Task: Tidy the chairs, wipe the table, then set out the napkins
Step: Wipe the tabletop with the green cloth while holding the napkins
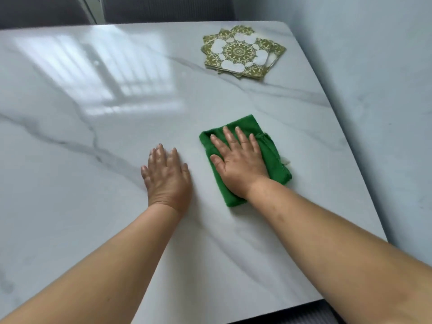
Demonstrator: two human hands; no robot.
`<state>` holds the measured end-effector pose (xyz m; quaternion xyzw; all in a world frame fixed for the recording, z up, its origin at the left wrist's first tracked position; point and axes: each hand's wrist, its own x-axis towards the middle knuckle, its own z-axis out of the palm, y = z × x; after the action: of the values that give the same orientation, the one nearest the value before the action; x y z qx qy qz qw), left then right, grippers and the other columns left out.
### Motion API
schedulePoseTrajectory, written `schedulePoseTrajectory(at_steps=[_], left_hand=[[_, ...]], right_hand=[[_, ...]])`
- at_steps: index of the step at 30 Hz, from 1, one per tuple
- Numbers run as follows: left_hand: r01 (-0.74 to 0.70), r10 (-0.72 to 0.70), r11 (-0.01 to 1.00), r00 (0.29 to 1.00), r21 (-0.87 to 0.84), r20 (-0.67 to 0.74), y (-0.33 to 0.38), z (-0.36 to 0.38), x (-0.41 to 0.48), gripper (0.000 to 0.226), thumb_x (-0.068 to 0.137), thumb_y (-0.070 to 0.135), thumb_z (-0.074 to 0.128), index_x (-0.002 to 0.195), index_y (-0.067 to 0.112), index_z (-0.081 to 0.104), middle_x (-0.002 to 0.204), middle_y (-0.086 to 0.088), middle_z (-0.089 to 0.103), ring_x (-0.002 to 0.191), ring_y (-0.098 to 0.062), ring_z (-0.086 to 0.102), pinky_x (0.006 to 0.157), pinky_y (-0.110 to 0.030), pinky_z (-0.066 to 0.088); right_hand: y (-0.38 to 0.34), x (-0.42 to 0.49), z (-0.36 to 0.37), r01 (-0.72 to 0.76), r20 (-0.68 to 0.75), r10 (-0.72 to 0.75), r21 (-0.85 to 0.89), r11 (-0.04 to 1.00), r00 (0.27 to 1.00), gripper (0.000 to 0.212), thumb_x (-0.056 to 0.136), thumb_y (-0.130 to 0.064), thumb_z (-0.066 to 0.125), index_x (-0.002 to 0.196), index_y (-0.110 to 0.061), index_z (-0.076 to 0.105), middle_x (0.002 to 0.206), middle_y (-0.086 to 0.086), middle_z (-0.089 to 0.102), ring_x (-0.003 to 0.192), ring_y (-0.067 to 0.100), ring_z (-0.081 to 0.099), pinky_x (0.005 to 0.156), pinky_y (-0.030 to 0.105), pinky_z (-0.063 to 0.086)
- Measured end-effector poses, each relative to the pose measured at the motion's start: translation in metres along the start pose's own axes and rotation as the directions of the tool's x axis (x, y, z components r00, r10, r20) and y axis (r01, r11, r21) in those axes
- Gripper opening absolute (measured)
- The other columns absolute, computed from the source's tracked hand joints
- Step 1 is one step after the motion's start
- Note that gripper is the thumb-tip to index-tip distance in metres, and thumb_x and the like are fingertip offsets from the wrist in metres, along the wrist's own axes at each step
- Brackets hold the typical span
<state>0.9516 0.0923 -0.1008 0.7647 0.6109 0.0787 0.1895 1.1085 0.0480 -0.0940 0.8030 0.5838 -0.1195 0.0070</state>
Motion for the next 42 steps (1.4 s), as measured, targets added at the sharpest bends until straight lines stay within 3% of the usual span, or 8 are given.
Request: schedulePoseTrajectory(at_steps=[2,4,10,19,31,37,39,42], left_hand=[[0.03,-0.029,0.997,1.0,0.071,-0.009,0.001,0.009,0.003,0.054,0.099,0.031,0.032,0.15,0.019,0.022,0.16,-0.006,0.007,0.147,-0.021,0.0,0.118,-0.044,-0.002],[0.04,-0.037,0.994,0.999,0.1,-0.031,0.003,0.014,0.005,0.054,0.099,0.03,0.032,0.15,0.018,0.022,0.16,-0.007,0.008,0.147,-0.022,0.001,0.118,-0.044,-0.002],[0.052,-0.052,0.993,0.999,0.107,-0.001,0.005,0.014,0.003,0.054,0.098,0.028,0.031,0.15,0.018,0.02,0.16,-0.007,0.006,0.147,-0.022,-0.001,0.118,-0.044,-0.005],[0.047,-0.046,0.994,0.999,0.101,-0.018,0.004,0.015,0.004,0.052,0.098,0.026,0.033,0.148,0.016,0.026,0.159,-0.009,0.012,0.147,-0.024,0.003,0.117,-0.046,-0.003],[0.018,-0.018,0.996,1.0,0.086,-0.003,0.004,0.012,0.005,0.051,0.097,0.027,0.03,0.147,0.014,0.027,0.159,-0.013,0.012,0.146,-0.027,0.005,0.116,-0.05,-0.002],[0.012,-0.01,0.999,0.997,-0.033,0.07,0.004,0.0,0.005,0.049,0.097,0.023,0.035,0.145,0.013,0.031,0.158,-0.013,0.013,0.146,-0.026,0.004,0.117,-0.046,-0.004],[0.02,-0.009,0.995,0.994,-0.093,0.111,0.002,-0.012,0.007,0.046,0.095,0.017,0.037,0.14,0.01,0.037,0.155,-0.015,0.021,0.144,-0.028,0.01,0.117,-0.047,0.002],[-0.038,0.059,0.981,0.992,-0.189,0.109,-0.004,-0.032,0.002,0.049,0.096,0.013,0.034,0.146,0.014,0.03,0.157,-0.01,0.018,0.145,-0.026,0.01,0.118,-0.042,0.006]], right_hand=[[0.008,0.03,-0.008,0.111,0.01,-0.111,-0.006,0.994,0.994,0.056,0.1,-0.055,0.016,0.153,-0.04,0.005,0.163,-0.005,-0.005,0.149,0.019,-0.012,0.119,0.044,-0.012],[0.025,0.06,-0.015,0.105,0.009,-0.105,-0.003,0.994,0.994,0.056,0.099,-0.056,0.017,0.153,-0.04,0.007,0.163,-0.006,-0.003,0.149,0.019,-0.009,0.119,0.044,-0.011],[0.084,0.082,-0.021,-0.169,-0.058,0.169,0.001,0.986,0.984,0.057,0.099,-0.054,0.013,0.154,-0.037,0.007,0.164,-0.002,-0.001,0.15,0.023,-0.006,0.119,0.048,-0.008],[0.156,0.05,-0.028,-0.524,-0.068,0.526,0.05,0.85,0.848,0.059,0.098,-0.056,0.013,0.153,-0.037,0.008,0.164,0.001,0.001,0.149,0.031,-0.006,0.117,0.056,-0.007],[0.136,-0.097,0.001,-0.687,-0.062,0.693,0.089,0.721,0.718,0.059,0.097,-0.055,0.014,0.153,-0.038,0.006,0.163,0.0,0.003,0.149,0.03,-0.003,0.117,0.059,-0.001],[0.102,-0.134,0.013,-0.763,-0.022,0.769,0.107,0.637,0.639,0.06,0.097,-0.055,0.011,0.153,-0.036,0.003,0.164,0.0,0.0,0.149,0.03,-0.006,0.117,0.059,-0.002],[0.074,-0.115,0.013,-0.723,-0.028,0.731,0.12,0.68,0.682,0.06,0.098,-0.054,0.013,0.154,-0.035,0.003,0.164,0.001,0.0,0.149,0.03,-0.006,0.117,0.058,-0.003],[-0.007,-0.09,0.019,-0.482,-0.038,0.487,0.098,0.871,0.873,0.059,0.099,-0.054,0.017,0.154,-0.035,0.005,0.164,0.001,-0.002,0.149,0.029,-0.005,0.117,0.055,-0.007]])
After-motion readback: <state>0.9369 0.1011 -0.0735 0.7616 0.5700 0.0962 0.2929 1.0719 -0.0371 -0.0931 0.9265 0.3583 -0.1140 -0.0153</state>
